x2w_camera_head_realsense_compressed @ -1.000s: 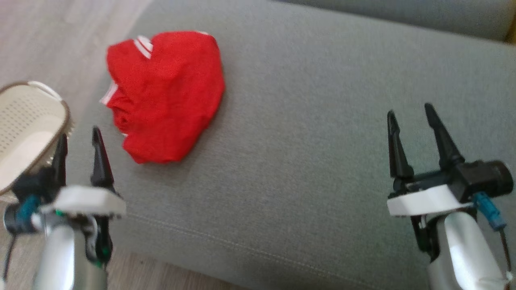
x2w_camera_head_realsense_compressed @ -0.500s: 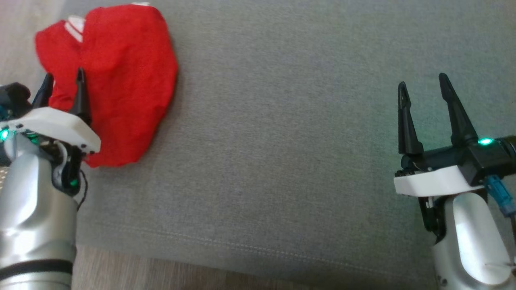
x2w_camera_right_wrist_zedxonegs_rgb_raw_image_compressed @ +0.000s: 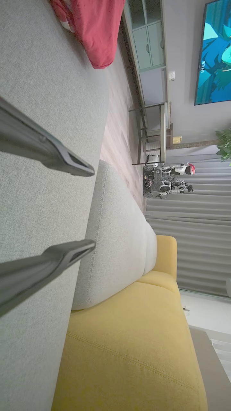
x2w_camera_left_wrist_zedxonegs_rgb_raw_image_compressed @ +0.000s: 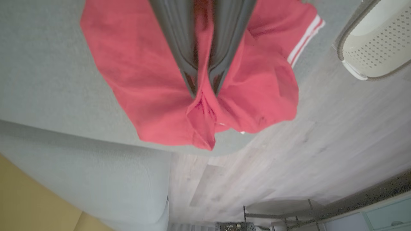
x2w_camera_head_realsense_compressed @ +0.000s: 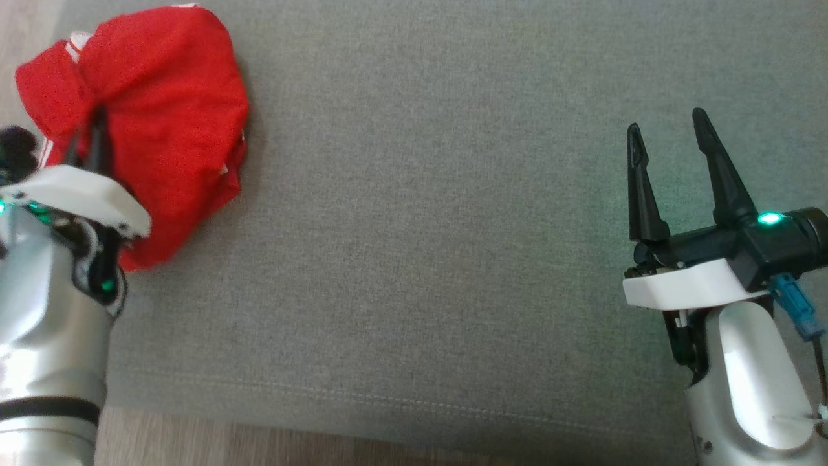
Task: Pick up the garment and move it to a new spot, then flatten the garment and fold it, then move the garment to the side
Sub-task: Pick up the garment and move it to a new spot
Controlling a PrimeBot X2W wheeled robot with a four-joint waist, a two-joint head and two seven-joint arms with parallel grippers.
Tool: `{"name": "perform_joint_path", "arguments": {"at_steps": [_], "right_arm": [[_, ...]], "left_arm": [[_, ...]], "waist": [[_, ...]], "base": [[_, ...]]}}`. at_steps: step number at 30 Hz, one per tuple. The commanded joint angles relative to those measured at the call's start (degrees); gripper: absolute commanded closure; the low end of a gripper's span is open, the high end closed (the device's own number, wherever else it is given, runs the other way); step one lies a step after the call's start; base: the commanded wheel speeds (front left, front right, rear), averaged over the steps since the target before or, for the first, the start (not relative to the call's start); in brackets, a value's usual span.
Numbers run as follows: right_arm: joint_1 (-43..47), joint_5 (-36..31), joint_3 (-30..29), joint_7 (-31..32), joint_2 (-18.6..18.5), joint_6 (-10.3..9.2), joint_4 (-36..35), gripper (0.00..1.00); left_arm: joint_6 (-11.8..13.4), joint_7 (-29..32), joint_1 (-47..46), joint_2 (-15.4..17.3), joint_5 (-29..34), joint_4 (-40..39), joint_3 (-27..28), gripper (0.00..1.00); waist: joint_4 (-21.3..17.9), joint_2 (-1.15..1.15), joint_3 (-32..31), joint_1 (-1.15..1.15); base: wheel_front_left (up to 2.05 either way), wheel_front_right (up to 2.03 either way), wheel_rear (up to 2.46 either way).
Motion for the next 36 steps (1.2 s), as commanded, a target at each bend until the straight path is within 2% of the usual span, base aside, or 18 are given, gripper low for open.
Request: {"name": "perform_joint_path", "arguments": {"at_steps": [1, 6, 10, 14, 19, 28, 36], "right_arm": [[-1.5, 0.6, 1.5, -0.6, 0.1, 0.44, -1.5, 0.0], [-0.8, 1.9, 1.7, -0.6, 0.1, 0.44, -0.8, 0.0], [-0.3, 3.1, 2.0, -0.6, 0.1, 0.44, -0.3, 0.0], [-0.1, 4.0, 2.1, -0.6, 0.1, 0.44, -0.1, 0.0], [-0.1, 5.6, 1.9, -0.6, 0.1, 0.44, -0.3, 0.0], [-1.0, 7.2, 2.5, -0.6, 0.1, 0.44, -1.9, 0.0], [-3.4, 8.0, 3.6, -0.6, 0.1, 0.44, -3.9, 0.0]], "left_arm": [[0.4, -1.7, -3.3, 3.7, -0.3, -2.0, 2.6, 1.0], [2.2, -3.5, -4.0, 3.9, -0.6, -7.7, 5.4, 1.0], [2.3, -3.6, -3.0, 2.9, -1.7, -14.6, 7.2, 1.0], [2.2, -3.4, -2.2, 2.5, -1.8, -19.2, 6.7, 1.0], [2.9, -0.1, -1.9, 1.1, -2.0, -27.8, 5.1, 1.0], [4.2, 7.6, -1.6, -3.1, -1.5, -37.2, -1.0, 1.0], [6.6, 8.7, -4.3, -9.6, 1.8, -35.7, -8.6, 1.0]], "waist": [[0.2, 0.0, -1.1, 0.0], [0.6, 0.0, -4.4, 0.0], [0.4, 0.0, -6.9, 0.0], [-0.4, 0.0, -8.6, 0.0], [-2.6, 0.0, -10.4, 0.0], [-10.8, 0.0, -9.9, 0.0], [-20.9, 0.0, -6.3, 0.0]], "base": [[0.0, 0.0, 0.0], [0.0, 0.0, 0.0], [0.0, 0.0, 0.0], [0.0, 0.0, 0.0], [0.0, 0.0, 0.0], [0.0, 0.0, 0.0], [0.0, 0.0, 0.0]]}}
